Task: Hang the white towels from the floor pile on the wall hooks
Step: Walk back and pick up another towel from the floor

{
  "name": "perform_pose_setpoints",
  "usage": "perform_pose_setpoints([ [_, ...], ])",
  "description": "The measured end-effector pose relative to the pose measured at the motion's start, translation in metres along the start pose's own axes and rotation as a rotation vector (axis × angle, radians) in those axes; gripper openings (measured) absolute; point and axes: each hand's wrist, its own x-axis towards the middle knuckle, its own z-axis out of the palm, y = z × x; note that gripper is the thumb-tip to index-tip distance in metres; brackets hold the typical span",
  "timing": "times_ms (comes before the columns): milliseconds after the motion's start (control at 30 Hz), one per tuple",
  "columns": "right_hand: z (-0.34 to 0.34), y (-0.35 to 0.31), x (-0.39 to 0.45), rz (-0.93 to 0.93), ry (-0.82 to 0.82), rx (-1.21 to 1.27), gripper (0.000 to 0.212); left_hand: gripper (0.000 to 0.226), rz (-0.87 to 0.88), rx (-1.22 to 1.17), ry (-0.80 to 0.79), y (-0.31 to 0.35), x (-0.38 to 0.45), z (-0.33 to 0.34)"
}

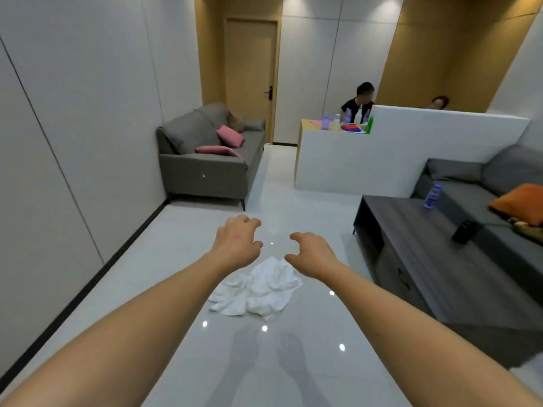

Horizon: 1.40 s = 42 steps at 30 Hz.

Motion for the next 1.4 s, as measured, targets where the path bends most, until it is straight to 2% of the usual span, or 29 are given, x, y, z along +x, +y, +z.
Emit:
perform_pose_setpoints([
  [233,0.072,0.028,0.082,0.091,-0.147,0.049,0.061,0.051,-0.031,-0.021,-0.195,-0.055,0.067,0.079],
  [400,0.133,0.048,0.153,0.126,-0.241,0.104,0.061,0.051,-0.097,-0.023,-0.276,-0.102,0.119,0.135],
  [700,0.231,0.090,0.321,0.191,-0.471,0.127,0.063,0.051,-0.310,-0.065,-0.472,-0.199,0.225,0.239],
  [1033,0.326,0.078,0.444,0.252,-0.731,0.129,0.058,0.047,-0.583,-0.180,-0.610,-0.298,0.299,0.320],
  [1233,0.420,0.070,0.493,0.390,-0.790,0.164,0.050,0.046,-0.660,-0.279,-0.735,-0.366,0.318,0.405],
  [1400,0.522,0.068,0.522,0.587,-0.788,0.206,0.045,0.047,-0.689,-0.373,-0.812,-0.439,0.342,0.498],
])
